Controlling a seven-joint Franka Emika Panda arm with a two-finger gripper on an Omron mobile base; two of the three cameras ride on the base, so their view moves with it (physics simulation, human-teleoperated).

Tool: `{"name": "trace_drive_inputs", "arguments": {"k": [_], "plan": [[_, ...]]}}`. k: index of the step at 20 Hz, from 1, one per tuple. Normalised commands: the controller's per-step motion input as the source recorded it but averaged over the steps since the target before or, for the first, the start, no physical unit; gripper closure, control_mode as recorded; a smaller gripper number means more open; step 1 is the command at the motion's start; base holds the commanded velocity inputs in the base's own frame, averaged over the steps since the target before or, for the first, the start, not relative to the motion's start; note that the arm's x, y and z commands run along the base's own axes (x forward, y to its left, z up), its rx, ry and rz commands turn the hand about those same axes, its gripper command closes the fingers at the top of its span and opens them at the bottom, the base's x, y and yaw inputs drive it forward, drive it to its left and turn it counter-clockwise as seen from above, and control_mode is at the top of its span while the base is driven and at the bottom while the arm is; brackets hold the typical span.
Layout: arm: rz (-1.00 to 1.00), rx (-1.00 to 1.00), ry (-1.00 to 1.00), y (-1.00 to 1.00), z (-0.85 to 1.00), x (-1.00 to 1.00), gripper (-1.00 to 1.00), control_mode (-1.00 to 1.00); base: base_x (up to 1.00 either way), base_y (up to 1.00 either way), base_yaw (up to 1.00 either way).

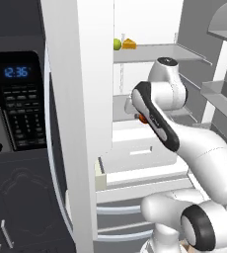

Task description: Pick the pear and peach from the fridge and place them on the plate next to the blender to make a fruit smoothie.

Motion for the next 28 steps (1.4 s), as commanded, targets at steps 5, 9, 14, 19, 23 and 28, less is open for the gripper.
{"name": "trace_drive_inputs", "arguments": {"k": [5, 9, 14, 19, 23, 28], "plan": [[0.00, -0.03, -0.19, 0.00, 0.25, -1.00, 1.00, -1.00, 0.00, 0.00, 0.00], [0.00, -0.03, -0.09, 0.00, 0.23, -0.62, 1.00, -1.00, 0.00, 0.00, 0.00], [0.00, 0.00, 0.00, 0.00, 0.00, -0.24, 1.00, -1.00, 0.00, 0.00, 0.00], [0.00, 0.00, 0.00, 0.00, 0.00, -0.26, 1.00, -1.00, 0.00, 0.00, 0.00], [0.00, 0.00, 0.00, 0.00, 0.00, -0.06, 1.00, 1.00, -0.48, 0.03, 0.00], [0.00, 0.00, 0.00, 0.00, 0.00, 0.00, 1.00, 1.00, -0.94, 0.18, -0.02]]}}
